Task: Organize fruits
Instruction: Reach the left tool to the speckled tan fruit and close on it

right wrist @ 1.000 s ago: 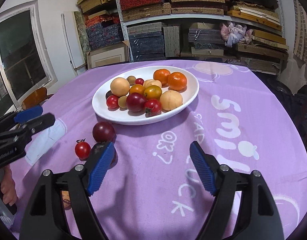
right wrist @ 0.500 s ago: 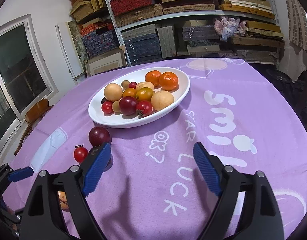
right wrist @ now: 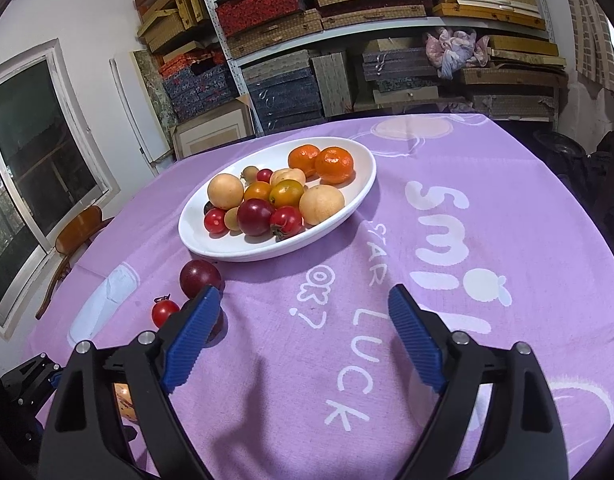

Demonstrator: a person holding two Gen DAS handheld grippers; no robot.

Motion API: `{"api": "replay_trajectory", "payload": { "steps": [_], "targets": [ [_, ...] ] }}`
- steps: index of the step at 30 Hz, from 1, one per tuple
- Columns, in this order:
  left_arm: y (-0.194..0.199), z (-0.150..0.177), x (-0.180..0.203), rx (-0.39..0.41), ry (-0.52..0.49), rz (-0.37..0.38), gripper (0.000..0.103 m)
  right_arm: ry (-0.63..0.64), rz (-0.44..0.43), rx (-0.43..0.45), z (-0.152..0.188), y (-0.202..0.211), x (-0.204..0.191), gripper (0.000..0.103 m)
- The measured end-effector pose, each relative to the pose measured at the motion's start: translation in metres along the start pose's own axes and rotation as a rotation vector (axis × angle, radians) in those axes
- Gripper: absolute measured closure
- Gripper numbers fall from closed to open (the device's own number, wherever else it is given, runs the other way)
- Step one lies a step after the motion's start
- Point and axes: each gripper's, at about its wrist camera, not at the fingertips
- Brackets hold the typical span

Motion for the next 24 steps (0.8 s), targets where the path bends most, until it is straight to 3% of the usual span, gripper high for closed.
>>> {"api": "replay_trajectory", "payload": {
  "steps": [11,14,16,20,24],
  "targets": [
    [-0.022,-0.004,-0.033,-0.065,0.121,-0.086,0.028,-0.003,-0.001,0.003,-0.001,0.000,0.000,0.015],
    [-0.026,0.000,-0.048,-0.101,0.177,-0.064,0.033,-0.003,-0.001,0.003,-0.001,0.000,0.000,0.015],
    [-0.025,0.004,-0.049,-0.117,0.174,-0.027,0.041,-0.003,-0.001,0.003,-0.001,0.000,0.000,0.015],
    [-0.017,0.007,-0.043,-0.093,0.140,-0.008,0.048,-0.001,0.000,0.001,-0.001,-0.001,0.001,0.015],
    [-0.018,0.003,-0.044,-0.070,0.154,-0.015,0.048,-0.001,-0.005,-0.006,0.000,-0.003,0.000,0.015]
  ]
}}
Point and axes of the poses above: each gripper's, at about its wrist camera, not at the fingertips, and y roughly against the way its jaws point, x to its right, z to its underside, and after that the axes turned 8 degrees about -z, right-handed
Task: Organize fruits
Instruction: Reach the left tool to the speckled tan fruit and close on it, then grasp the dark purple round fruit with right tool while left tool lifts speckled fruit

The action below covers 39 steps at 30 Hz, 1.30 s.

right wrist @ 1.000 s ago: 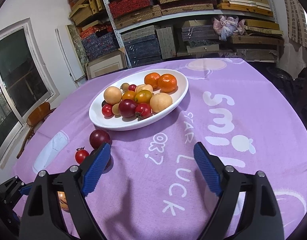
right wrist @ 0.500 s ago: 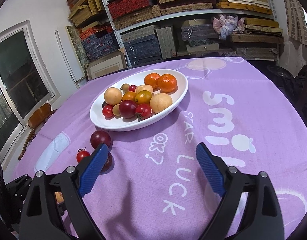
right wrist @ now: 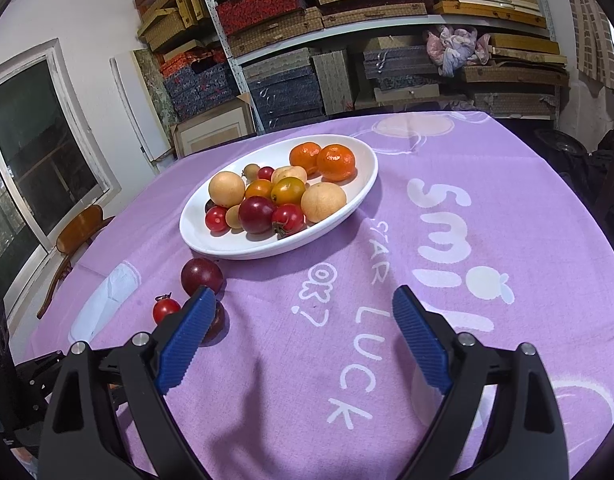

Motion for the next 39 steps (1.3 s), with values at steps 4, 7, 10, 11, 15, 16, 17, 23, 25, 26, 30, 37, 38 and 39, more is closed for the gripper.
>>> {"api": "replay_trajectory", "payload": {
  "steps": [4,7,10,11,15,16,17,23,25,26,30,37,38,39],
  "targets": [
    [-0.004,-0.004,0.001,-0.008,0.012,0.019,0.048,0.023,-0.006,-0.013,0.004,-0.004,-0.007,0.015],
    [-0.002,-0.005,-0.001,-0.002,0.011,0.025,0.058,0.061,-0.016,-0.037,0.007,-0.008,-0.016,0.015],
    [0.000,-0.003,-0.012,0.007,0.043,0.022,0.059,0.140,-0.009,-0.067,0.012,-0.015,-0.033,0.015],
    [0.001,-0.003,-0.017,0.017,0.056,0.015,0.059,0.173,-0.003,-0.078,0.015,-0.018,-0.040,0.015],
    [0.005,-0.005,-0.039,0.032,0.131,-0.009,0.059,0.292,0.018,-0.131,0.024,-0.036,-0.067,0.015],
    [0.004,-0.005,-0.042,0.031,0.143,-0.013,0.059,0.313,0.023,-0.144,0.025,-0.041,-0.072,0.015],
    [0.004,-0.005,-0.044,0.030,0.148,-0.018,0.059,0.332,0.031,-0.156,0.025,-0.047,-0.077,0.015],
    [0.009,-0.003,-0.043,0.040,0.128,-0.020,0.059,0.364,0.046,-0.250,0.023,-0.083,-0.091,0.032],
    [0.008,-0.002,-0.044,0.037,0.129,-0.015,0.059,0.354,0.039,-0.268,0.022,-0.090,-0.091,0.034],
    [0.007,-0.003,-0.045,0.033,0.132,-0.011,0.058,0.350,0.036,-0.270,0.021,-0.091,-0.091,0.034],
    [0.005,-0.002,-0.043,0.023,0.126,-0.008,0.058,0.345,0.022,-0.284,0.021,-0.098,-0.093,0.038],
    [0.004,-0.002,-0.042,0.016,0.125,-0.007,0.058,0.337,-0.013,-0.323,0.019,-0.109,-0.096,0.056],
    [0.003,-0.002,-0.042,0.014,0.125,-0.006,0.058,0.335,-0.014,-0.325,0.020,-0.108,-0.095,0.057],
    [0.003,-0.002,-0.042,0.013,0.126,-0.005,0.058,0.334,-0.017,-0.325,0.020,-0.108,-0.095,0.058]
  ]
}}
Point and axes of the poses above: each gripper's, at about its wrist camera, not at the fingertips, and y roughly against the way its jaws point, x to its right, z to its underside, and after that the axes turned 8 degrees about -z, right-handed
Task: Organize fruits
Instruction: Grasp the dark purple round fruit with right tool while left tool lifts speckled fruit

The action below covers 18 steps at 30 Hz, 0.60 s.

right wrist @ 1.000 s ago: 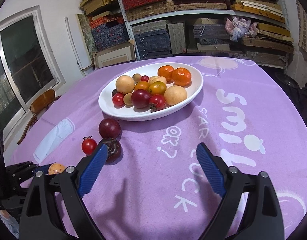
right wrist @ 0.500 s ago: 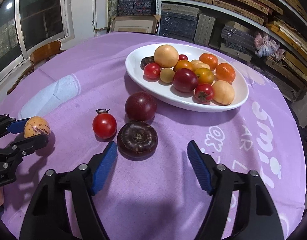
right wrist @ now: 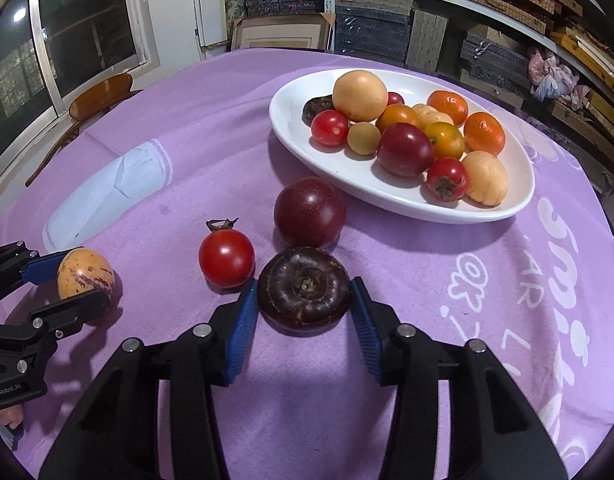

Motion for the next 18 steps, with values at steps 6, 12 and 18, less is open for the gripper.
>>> {"api": "replay_trajectory", "payload": {
  "steps": [6,12,18],
  "targets": [
    [0.000,0.000,-0.001,-0.004,0.007,0.004,0.058,-0.025,-0.050,0.021,0.009,0.010,0.002,0.058],
    [0.004,-0.008,-0.001,0.013,0.019,0.010,0.058,-0.055,-0.048,0.066,0.028,0.038,0.010,0.058],
    [0.004,-0.058,0.009,0.062,-0.021,-0.003,0.058,-0.148,0.002,0.242,0.027,0.095,0.038,0.058]
  ]
}}
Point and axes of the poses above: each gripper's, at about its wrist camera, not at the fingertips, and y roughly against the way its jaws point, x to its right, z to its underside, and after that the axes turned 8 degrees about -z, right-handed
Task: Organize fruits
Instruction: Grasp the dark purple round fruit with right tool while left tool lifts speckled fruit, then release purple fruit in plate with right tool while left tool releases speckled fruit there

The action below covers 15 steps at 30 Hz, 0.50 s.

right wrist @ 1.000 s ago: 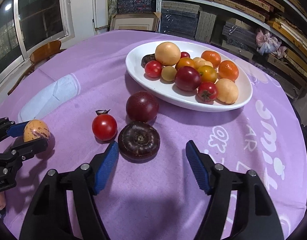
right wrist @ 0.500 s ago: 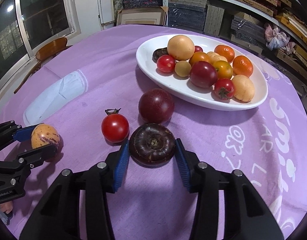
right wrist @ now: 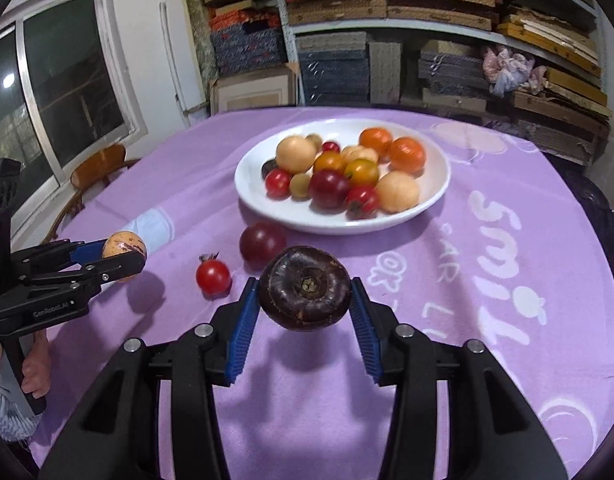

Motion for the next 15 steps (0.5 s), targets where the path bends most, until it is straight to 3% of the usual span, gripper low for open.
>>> {"api": "replay_trajectory", "payload": {
  "steps": [3,6,10,15],
  "targets": [
    [-0.007,-0.035,0.012,0.029,-0.012,0.002,0.058,-0.004,0.054,0.075,-0.024,0.020,0.010,0.058],
    [-0.019,-0.066,0.032,0.056,-0.034,0.008,0.058,-0.009,0.084,0.089,-0.058,0.018,0.023,0.058],
    [-0.043,-0.088,0.059,0.071,-0.050,0.006,0.058,-0.066,0.103,0.098,-0.092,-0.010,0.047,0.058],
    [-0.080,-0.096,0.077,0.020,-0.047,0.024,0.059,-0.126,0.114,0.062,-0.112,-0.063,0.070,0.059]
  ]
}}
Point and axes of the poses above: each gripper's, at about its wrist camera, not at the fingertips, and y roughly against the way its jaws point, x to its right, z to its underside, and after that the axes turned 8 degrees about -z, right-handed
